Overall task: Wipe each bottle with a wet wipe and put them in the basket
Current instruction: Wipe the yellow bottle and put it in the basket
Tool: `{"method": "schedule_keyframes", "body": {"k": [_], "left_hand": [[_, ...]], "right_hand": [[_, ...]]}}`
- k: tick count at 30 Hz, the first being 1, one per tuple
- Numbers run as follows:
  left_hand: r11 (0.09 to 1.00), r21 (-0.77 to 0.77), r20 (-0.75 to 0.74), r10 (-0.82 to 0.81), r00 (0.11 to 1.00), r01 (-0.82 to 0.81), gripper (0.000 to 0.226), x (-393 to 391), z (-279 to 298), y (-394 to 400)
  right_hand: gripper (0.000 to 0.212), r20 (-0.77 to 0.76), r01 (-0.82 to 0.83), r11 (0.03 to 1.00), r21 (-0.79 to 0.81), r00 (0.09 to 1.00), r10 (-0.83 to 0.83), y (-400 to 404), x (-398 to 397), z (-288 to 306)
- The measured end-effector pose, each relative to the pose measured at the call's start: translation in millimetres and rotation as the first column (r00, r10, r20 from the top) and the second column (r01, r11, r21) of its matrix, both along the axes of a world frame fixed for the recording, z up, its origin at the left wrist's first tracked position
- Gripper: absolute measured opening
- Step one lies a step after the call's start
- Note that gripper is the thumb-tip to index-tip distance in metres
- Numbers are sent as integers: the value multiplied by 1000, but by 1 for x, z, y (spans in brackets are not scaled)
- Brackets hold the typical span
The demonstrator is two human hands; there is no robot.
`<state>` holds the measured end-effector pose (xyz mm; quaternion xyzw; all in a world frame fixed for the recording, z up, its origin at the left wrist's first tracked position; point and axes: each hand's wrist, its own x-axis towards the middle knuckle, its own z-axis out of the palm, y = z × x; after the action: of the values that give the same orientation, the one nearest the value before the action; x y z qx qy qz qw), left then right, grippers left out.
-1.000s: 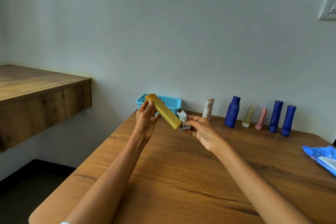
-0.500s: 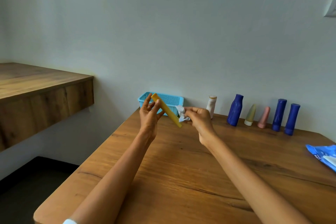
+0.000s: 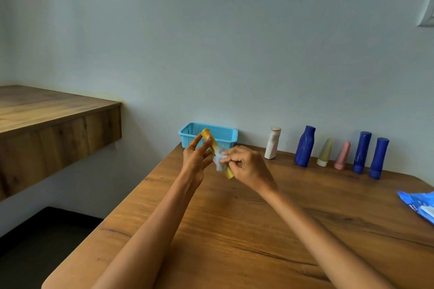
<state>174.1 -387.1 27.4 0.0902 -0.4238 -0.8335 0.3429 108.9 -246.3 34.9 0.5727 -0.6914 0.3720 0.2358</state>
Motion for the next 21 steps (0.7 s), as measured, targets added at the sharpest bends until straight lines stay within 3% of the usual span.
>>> {"method": "schedule_keyframes", "body": {"k": [4,7,11,16,21], "left_hand": [[1000,-9,33,9,999,-8,42,-3,-1,-1],[998,-57,96,-3,995,8,45,-7,-4,3],[997,-71,128,42,991,-33,47,-9,-3,1],[997,-7,111,76,991,-75,42,-4,-2,-2],[995,22,112,95,989,-98,54,-3,-2,-1]], "right_hand": [[20,7,108,994,-10,994,-108,9,-9,9],[14,29,47,997,-67,999,-45,-2,-10,25],[24,-102,10,999,46,995,-5,-24,-1,25],[16,-224,-18,994,105,974,41,-12,0,4],[10,-171,-25,986,165,984,54,12,-9,-7]]}}
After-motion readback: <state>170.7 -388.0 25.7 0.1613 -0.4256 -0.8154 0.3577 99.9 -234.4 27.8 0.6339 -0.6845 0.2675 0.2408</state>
